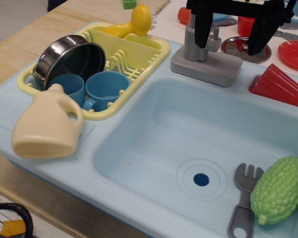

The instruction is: Turn lever vertical to front

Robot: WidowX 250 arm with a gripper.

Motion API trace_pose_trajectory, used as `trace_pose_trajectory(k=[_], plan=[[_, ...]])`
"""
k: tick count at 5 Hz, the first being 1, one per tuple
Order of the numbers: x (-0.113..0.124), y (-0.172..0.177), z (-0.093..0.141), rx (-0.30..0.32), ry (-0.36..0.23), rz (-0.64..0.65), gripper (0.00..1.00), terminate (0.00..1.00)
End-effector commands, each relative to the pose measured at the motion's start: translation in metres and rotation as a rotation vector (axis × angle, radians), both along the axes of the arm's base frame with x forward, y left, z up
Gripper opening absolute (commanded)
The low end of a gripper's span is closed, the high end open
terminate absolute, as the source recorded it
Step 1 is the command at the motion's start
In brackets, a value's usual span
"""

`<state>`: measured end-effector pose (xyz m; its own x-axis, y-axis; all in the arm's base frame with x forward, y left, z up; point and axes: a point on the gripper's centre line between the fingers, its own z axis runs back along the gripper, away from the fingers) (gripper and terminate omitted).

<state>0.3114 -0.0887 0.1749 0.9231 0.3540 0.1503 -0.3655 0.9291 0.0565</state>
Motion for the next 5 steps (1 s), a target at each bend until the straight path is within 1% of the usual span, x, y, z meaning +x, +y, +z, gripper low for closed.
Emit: trace_pose_trajectory(k=[1,2,3,4,5], plan=[[0.000,0.000,0.000,0.000,0.000,0.000,1.00,0.00],[0.002,0.001,0.005,0.016,-0.070,0.034,1.00,0.00],[0.011,0.003,0.015,0.032,-0.136,0.061,1.00,0.00],[0.019,0.003,0.022,0.039,-0.189,0.059,1.00,0.00],[0.025,0.003,0.023,0.041,-0.245,0.056,1.00,0.00]])
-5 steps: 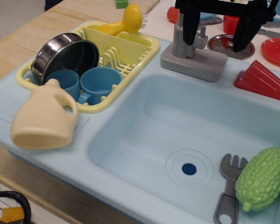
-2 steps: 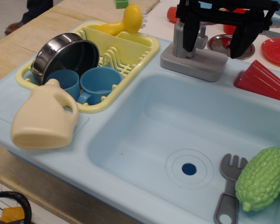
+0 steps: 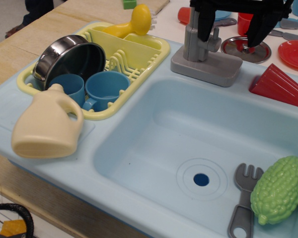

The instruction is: Turn lever vertical to front

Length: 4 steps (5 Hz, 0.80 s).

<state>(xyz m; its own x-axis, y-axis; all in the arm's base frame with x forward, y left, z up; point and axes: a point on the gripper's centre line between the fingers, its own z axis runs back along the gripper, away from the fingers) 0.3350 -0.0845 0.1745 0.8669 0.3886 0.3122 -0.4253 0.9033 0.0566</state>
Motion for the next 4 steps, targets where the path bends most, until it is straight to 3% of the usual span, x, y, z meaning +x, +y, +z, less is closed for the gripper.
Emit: trace_pose_trajectory(k=[1,2,3,4], plan=[[0.007,-0.002,0.021,-0.034,-0.129,-0.006,1.00,0.00],[0.009,0.001,0.014,-0.035,-0.162,-0.001,1.00,0.00],[0.004,0.002,0.009,-0.036,-0.168,0.023,0.00,0.00],[0.001,0.004,0.007,-0.038,-0.170,0.026,0.00,0.00]])
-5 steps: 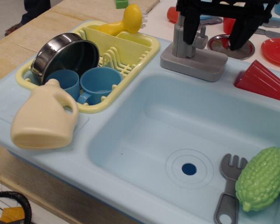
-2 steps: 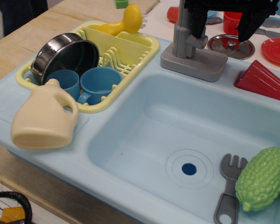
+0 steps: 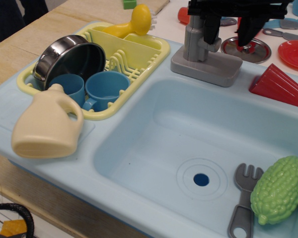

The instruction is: Turn lever vertical to front

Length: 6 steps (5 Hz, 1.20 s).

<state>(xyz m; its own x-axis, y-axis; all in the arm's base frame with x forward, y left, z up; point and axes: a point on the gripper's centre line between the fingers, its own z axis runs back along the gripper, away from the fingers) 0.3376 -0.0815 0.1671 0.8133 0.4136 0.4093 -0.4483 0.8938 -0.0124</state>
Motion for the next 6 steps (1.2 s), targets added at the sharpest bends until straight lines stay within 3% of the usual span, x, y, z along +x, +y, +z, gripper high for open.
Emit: trace_pose_trajectory(k=[1,3,6], plan=[[-0.007,0.003,0.015,-0.017,-0.055,0.007,0.00,0.00],[-0.022,0.008,0.011,-0.045,-0.047,0.027,0.00,0.00],[-0.045,0.017,-0.022,-0.148,-0.001,0.058,0.00,0.00]])
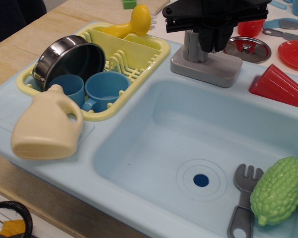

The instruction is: Turn lever vertical to front

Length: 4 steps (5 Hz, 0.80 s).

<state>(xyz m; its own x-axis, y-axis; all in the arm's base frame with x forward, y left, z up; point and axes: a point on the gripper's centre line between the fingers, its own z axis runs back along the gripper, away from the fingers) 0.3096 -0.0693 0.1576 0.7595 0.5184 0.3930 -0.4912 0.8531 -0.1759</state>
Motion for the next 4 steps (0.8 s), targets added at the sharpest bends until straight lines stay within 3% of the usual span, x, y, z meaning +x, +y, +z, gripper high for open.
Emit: trace_pose_trajectory(k=[1,4], plan=[[-0.019,0.007,-0.016,-0.003,0.076,-0.001,0.00,0.00],[-0.033,0.011,-0.022,0.022,0.089,0.009,0.00,0.00]])
